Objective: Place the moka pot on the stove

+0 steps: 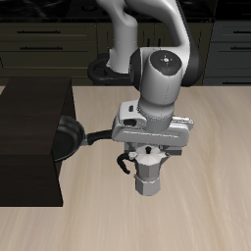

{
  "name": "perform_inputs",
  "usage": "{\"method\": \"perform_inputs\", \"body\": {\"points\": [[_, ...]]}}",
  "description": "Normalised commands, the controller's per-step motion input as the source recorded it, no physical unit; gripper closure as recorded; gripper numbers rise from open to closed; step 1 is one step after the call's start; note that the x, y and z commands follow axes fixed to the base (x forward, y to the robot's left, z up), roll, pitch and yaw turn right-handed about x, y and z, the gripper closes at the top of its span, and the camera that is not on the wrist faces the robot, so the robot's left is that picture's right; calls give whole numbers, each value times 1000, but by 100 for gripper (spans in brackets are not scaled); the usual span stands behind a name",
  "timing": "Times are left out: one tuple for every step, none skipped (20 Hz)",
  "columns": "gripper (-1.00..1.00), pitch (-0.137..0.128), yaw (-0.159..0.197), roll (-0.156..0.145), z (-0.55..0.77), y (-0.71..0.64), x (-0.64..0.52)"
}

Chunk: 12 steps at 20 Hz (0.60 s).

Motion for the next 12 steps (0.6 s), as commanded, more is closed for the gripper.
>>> {"method": "perform_inputs", "body": {"points": [[100,-47,64,24,96,-3,-18],[100,-3,1,-25,280,-75,-44],[100,-44,23,8,301,12,-46],[100,-6,11,31,175,12,-35],[100,-46,-29,-27,349,-40,-128],[100,-61,36,19,308,25,-100],[100,-37,-26,30,426,-8,-128],[100,-88,7,-12,545,23,-278],[100,-49,25,60,428,108,-253],[100,-55,41,-11,442,17,-275],[100,-31,-9,36,396,150,-347],[100,-31,5,30,290,-11,-248]]}}
